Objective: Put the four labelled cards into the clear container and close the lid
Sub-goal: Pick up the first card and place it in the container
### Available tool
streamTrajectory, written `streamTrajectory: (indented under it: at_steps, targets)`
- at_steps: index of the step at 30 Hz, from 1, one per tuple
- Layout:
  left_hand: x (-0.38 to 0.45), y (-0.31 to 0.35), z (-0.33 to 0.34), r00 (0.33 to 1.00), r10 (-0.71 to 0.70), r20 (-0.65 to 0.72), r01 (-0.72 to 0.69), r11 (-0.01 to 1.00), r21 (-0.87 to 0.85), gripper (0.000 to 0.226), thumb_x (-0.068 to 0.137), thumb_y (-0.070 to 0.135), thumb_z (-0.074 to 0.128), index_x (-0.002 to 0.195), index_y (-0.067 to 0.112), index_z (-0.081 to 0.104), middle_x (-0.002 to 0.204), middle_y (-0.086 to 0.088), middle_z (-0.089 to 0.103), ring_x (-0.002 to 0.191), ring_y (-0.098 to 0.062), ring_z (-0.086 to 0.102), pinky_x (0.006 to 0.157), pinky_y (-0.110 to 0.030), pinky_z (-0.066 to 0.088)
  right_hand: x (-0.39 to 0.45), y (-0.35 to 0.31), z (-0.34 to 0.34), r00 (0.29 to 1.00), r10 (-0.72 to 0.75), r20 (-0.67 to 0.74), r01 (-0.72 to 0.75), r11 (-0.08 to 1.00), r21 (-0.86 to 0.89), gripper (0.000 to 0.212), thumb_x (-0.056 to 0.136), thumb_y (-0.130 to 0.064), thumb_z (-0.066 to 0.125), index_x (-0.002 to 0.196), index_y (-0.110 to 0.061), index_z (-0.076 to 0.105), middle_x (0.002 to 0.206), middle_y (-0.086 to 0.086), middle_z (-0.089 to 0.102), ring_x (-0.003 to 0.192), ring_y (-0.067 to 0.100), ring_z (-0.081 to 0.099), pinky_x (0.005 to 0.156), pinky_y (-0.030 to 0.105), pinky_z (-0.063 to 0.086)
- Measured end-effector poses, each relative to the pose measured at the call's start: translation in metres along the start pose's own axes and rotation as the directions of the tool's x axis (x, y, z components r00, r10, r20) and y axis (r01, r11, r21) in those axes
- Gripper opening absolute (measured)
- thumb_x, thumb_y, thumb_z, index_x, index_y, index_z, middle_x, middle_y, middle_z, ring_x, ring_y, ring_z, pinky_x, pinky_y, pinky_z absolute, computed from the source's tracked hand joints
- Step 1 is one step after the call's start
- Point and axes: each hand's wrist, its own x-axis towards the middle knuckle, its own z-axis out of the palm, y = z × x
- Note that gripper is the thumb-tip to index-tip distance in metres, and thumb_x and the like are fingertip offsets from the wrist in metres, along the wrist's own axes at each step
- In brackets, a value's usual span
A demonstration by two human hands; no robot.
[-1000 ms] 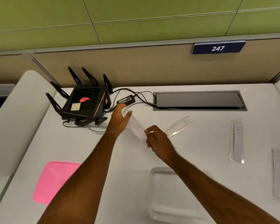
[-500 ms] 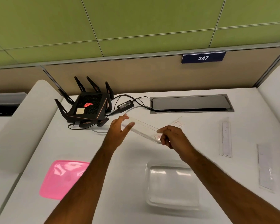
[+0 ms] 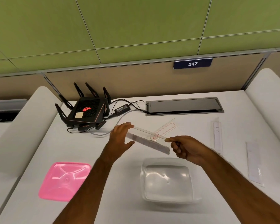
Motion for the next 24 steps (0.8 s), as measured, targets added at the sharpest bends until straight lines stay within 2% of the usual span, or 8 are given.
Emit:
streamTrajectory:
  at_steps: [6, 11, 14, 17, 21, 24]
  targets:
    - [-0.006, 0.014, -0.005, 0.997, 0.078, 0.018, -0.079, 0.996, 0.049, 0.068, 0.079, 0.036, 0.083, 0.138, 0.021, 0.053, 0.15, -0.002, 0.047, 0.138, -0.023, 0.041, 0.11, -0.047, 0.035, -0.01, 0.007, -0.014, 0.999, 0.043, -0.025, -0.042, 0.999, 0.026, 0.027, 0.093, -0.018, 0.064, 0.111, -0.001, 0.075, 0.064, 0.001, 0.053, 0.049, 0.01, 0.041, 0.041, 0.021, 0.027]
    - [-0.01, 0.018, -0.009, 0.992, 0.124, 0.035, -0.124, 0.992, 0.023, 0.067, 0.075, 0.045, 0.083, 0.132, 0.021, 0.057, 0.134, 0.001, 0.057, 0.128, -0.019, 0.046, 0.109, -0.039, 0.036, -0.022, 0.007, -0.018, 0.991, -0.046, -0.125, 0.039, 0.997, -0.062, 0.027, 0.093, -0.03, 0.07, 0.109, -0.01, 0.078, 0.069, 0.001, 0.049, 0.055, 0.01, 0.035, 0.048, 0.024, 0.024]
    - [-0.012, 0.021, -0.01, 0.994, 0.107, 0.022, -0.107, 0.994, -0.007, 0.066, 0.075, 0.052, 0.08, 0.13, 0.024, 0.056, 0.13, 0.006, 0.059, 0.126, -0.016, 0.046, 0.106, -0.033, 0.032, -0.028, 0.006, -0.015, 0.961, -0.161, -0.225, 0.121, 0.976, -0.181, 0.028, 0.099, -0.036, 0.06, 0.108, -0.016, 0.078, 0.087, 0.008, 0.065, 0.068, 0.018, 0.051, 0.058, 0.029, 0.038]
    - [-0.014, 0.025, -0.01, 0.995, 0.099, 0.019, -0.098, 0.994, -0.048, 0.066, 0.074, 0.053, 0.081, 0.127, 0.025, 0.056, 0.127, 0.008, 0.06, 0.122, -0.015, 0.048, 0.105, -0.035, 0.036, -0.035, 0.008, -0.015, 0.941, -0.211, -0.264, 0.14, 0.955, -0.262, 0.031, 0.102, -0.04, 0.055, 0.114, -0.019, 0.074, 0.105, 0.006, 0.077, 0.093, 0.027, 0.069, 0.073, 0.035, 0.05]
    - [-0.019, 0.032, -0.009, 0.997, 0.061, 0.043, -0.056, 0.993, -0.1, 0.065, 0.072, 0.054, 0.081, 0.126, 0.027, 0.057, 0.126, 0.01, 0.061, 0.121, -0.013, 0.047, 0.105, -0.033, 0.038, -0.044, 0.012, -0.018, 0.937, -0.255, -0.239, 0.19, 0.945, -0.266, 0.032, 0.103, -0.041, 0.052, 0.116, -0.021, 0.074, 0.11, 0.007, 0.077, 0.099, 0.029, 0.069, 0.073, 0.034, 0.056]
    - [-0.022, 0.037, -0.007, 0.997, 0.038, 0.066, -0.029, 0.991, -0.131, 0.065, 0.072, 0.058, 0.08, 0.126, 0.029, 0.057, 0.125, 0.013, 0.06, 0.119, -0.009, 0.045, 0.104, -0.031, 0.041, -0.048, 0.016, -0.022, 0.932, -0.283, -0.225, 0.217, 0.936, -0.278, 0.037, 0.104, -0.044, 0.046, 0.119, -0.022, 0.073, 0.11, 0.007, 0.077, 0.1, 0.031, 0.07, 0.077, 0.039, 0.06]
